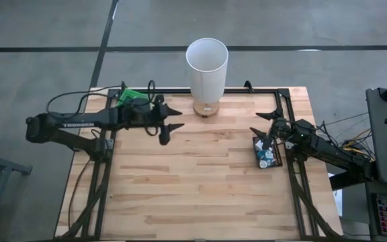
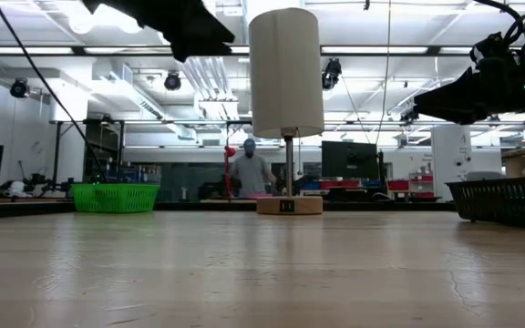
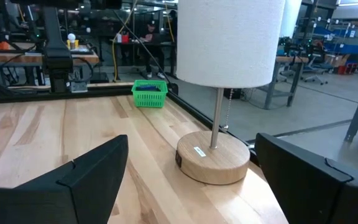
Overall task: Pick & Place Office items
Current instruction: Return to Home Position
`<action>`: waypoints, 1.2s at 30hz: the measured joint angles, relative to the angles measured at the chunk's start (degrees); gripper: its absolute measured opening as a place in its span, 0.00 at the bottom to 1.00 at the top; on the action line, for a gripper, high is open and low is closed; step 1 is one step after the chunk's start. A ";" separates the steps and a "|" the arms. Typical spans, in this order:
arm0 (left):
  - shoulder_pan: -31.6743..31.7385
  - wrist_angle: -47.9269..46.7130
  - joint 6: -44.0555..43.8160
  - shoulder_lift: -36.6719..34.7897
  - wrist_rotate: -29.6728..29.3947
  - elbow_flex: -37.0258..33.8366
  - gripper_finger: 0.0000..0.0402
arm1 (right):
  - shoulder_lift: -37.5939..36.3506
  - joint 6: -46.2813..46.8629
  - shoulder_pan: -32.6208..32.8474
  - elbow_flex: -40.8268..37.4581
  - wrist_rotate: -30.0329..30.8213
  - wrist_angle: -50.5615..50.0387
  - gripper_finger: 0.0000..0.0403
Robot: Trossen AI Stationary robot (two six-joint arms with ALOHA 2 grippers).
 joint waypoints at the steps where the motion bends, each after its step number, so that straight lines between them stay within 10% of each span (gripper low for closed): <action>1: -0.07 0.75 0.49 -0.92 0.69 -1.03 0.56 | 0.00 0.00 -0.02 0.00 0.00 0.01 0.87; 12: 1.67 40.61 8.39 -13.08 13.44 -28.02 0.56 | 0.00 0.00 -0.01 0.00 0.00 0.01 0.87; 24: 6.24 33.06 8.81 -27.10 20.45 -36.09 0.56 | 0.00 0.00 0.00 0.00 0.00 -0.01 0.86; 36: 7.98 50.80 6.66 -37.49 18.96 -51.39 0.56 | 0.02 0.00 -0.01 0.00 0.00 0.01 0.86</action>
